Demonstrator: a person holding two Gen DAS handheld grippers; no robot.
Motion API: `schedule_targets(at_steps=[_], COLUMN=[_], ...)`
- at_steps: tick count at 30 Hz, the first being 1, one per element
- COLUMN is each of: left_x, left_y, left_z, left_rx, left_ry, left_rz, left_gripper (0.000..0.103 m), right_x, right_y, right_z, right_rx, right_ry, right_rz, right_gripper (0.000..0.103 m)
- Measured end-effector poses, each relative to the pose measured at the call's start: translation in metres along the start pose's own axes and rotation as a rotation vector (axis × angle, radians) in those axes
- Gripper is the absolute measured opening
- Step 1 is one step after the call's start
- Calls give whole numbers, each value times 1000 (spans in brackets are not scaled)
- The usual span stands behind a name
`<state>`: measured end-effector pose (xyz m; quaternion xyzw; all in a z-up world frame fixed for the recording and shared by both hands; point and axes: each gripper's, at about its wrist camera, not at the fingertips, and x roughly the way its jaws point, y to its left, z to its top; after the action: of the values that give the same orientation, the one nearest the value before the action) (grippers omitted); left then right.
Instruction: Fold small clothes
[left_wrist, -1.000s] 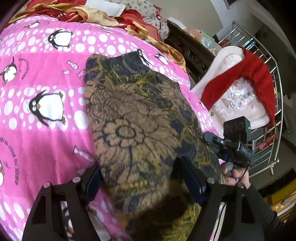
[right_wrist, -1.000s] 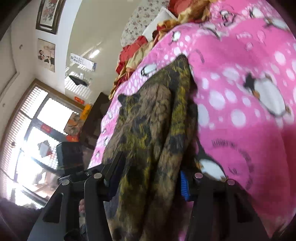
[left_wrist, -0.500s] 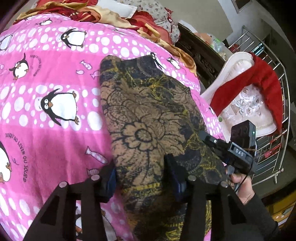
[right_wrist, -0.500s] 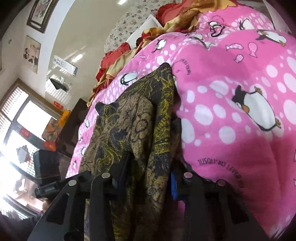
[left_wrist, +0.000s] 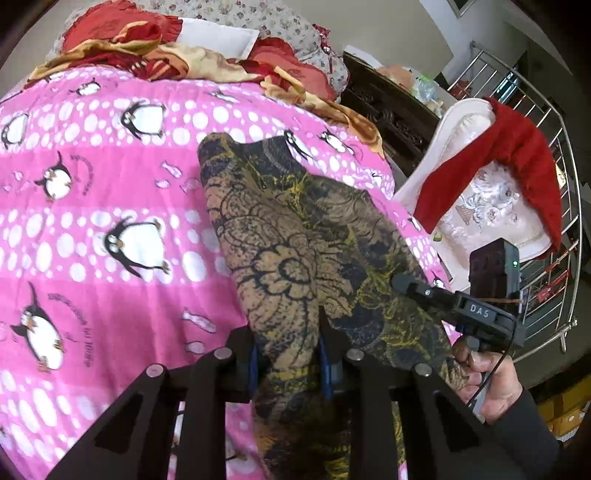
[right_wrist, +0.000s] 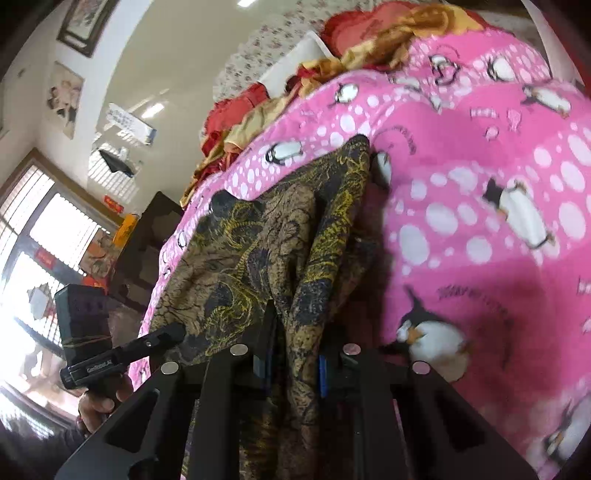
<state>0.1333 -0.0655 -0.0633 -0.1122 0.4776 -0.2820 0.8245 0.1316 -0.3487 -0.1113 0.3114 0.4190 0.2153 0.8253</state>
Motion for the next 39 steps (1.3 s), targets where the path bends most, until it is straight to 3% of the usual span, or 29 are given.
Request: schedule_targets(at_steps=[4,11,15,27,39], left_x=[-11,-37,-50,-83,-96], left_y=[12,41,76,137,181], left_z=[3,3,7,16,3], left_rx=[8,27,-13,-39,-98], left_ry=[2,-32,-45,-86,-104], left_rz=[11,55,73,135,163], left_gripper=[25,25,25,25,25], right_x=[14,51,78,131,162], right_y=[9,42,62,105,135], right_z=[-1,3,3,-1,-8], right_rx=[84,114,111,73,8], right_ry=[31,127,164,139,145], right_rz=[-27,-74,-67,-23,-26], right_gripper=[21,21,21,20,20])
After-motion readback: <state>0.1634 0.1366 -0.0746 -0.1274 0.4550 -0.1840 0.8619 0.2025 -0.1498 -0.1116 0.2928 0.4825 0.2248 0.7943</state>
